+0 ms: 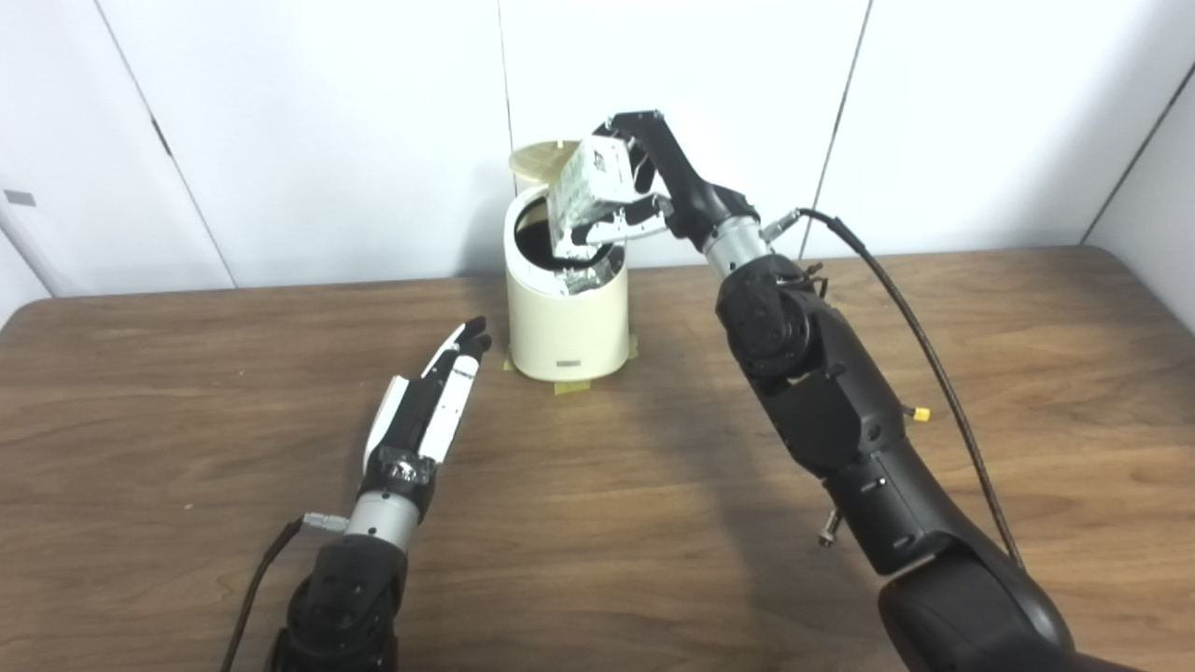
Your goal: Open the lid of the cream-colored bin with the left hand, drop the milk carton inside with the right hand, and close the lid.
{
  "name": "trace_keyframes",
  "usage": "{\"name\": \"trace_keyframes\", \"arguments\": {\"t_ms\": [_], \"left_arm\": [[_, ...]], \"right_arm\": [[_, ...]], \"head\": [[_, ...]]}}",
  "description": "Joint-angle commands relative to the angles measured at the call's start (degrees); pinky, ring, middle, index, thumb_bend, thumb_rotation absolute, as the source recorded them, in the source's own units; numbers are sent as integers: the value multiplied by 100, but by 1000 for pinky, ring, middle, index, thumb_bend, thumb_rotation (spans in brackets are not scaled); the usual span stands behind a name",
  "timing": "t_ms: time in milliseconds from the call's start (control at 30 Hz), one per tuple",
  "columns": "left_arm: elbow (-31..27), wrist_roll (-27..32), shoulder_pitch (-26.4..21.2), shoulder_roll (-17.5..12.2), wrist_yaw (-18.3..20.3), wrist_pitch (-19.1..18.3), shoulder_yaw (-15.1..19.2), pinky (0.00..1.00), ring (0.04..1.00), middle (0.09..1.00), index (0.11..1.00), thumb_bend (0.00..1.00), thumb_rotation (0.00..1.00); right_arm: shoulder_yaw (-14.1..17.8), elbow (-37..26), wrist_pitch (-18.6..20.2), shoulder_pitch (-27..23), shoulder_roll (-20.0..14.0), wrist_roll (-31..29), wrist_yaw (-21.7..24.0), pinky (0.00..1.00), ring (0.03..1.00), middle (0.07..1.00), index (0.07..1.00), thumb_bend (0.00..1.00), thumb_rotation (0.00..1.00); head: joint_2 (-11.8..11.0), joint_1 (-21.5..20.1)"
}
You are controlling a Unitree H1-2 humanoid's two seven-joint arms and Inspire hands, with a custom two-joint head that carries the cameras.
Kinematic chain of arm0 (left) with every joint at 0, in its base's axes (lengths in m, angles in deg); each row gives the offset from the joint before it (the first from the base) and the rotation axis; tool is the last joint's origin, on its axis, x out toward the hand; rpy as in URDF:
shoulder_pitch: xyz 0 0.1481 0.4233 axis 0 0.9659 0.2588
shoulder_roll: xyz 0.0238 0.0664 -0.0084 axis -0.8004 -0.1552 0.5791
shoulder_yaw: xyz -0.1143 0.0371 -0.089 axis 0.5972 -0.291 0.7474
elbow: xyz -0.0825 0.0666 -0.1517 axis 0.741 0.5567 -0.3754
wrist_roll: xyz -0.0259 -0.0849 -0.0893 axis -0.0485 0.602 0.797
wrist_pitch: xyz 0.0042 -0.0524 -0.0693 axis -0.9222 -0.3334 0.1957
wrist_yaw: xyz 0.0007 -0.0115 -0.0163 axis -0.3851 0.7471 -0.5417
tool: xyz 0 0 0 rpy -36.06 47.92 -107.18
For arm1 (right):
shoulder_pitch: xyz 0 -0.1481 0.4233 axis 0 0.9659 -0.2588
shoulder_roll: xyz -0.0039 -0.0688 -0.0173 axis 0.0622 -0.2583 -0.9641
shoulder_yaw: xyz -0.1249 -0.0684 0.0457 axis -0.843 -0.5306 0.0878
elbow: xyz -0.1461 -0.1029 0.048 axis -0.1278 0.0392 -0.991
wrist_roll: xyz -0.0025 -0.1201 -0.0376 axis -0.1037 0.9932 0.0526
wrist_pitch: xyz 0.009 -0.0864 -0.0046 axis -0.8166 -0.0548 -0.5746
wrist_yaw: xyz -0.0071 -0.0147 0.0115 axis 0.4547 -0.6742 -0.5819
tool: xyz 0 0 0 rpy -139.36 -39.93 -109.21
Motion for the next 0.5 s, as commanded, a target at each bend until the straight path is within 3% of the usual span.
{"name": "trace_keyframes", "arguments": {"t_ms": [0, 333, 467], "left_arm": [[-77, -1, -145, 27, -84, 206, 24, 995, 970, 938, 965, 442, 1000], [-11, -21, -143, 21, -87, 331, 20, 1000, 976, 938, 962, 449, 1000], [-74, -60, -143, 18, -90, 268, 4, 1000, 978, 935, 960, 457, 1000]], "right_arm": [[75, -120, -157, -451, 28, -101, -212, 340, 397, 493, 512, 499, 0], [41, 158, -394, -463, 1, -212, -378, 365, 393, 486, 513, 500, 0], [-32, 377, -661, -506, -8, -119, -600, 359, 389, 489, 516, 499, 0]], "head": [[-22, 16], [-41, 48], [-26, 55]]}}
